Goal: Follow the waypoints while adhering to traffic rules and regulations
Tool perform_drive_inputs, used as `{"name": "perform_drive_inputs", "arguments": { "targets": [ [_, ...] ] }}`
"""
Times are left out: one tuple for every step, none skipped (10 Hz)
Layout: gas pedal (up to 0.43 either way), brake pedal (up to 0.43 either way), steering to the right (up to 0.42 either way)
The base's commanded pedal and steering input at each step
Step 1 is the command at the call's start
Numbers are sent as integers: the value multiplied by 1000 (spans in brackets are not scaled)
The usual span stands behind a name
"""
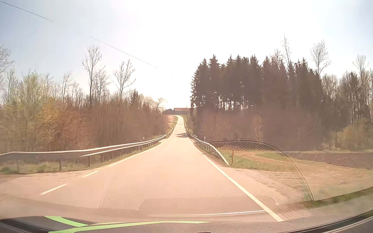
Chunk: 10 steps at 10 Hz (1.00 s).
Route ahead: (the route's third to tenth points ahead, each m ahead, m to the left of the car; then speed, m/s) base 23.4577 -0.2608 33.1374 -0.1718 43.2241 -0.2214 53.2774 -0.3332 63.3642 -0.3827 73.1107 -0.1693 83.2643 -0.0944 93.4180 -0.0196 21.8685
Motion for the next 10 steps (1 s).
{"name": "perform_drive_inputs", "arguments": {
  "targets": [
    [110,0,-4],
    [110,0,-4],
    [110,0,-4],
    [110,0,-4],
    [110,0,-4],
    [118,0,-4],
    [118,0,-4],
    [118,0,-4],
    [118,0,-3],
    [118,0,-1]
  ]
}}
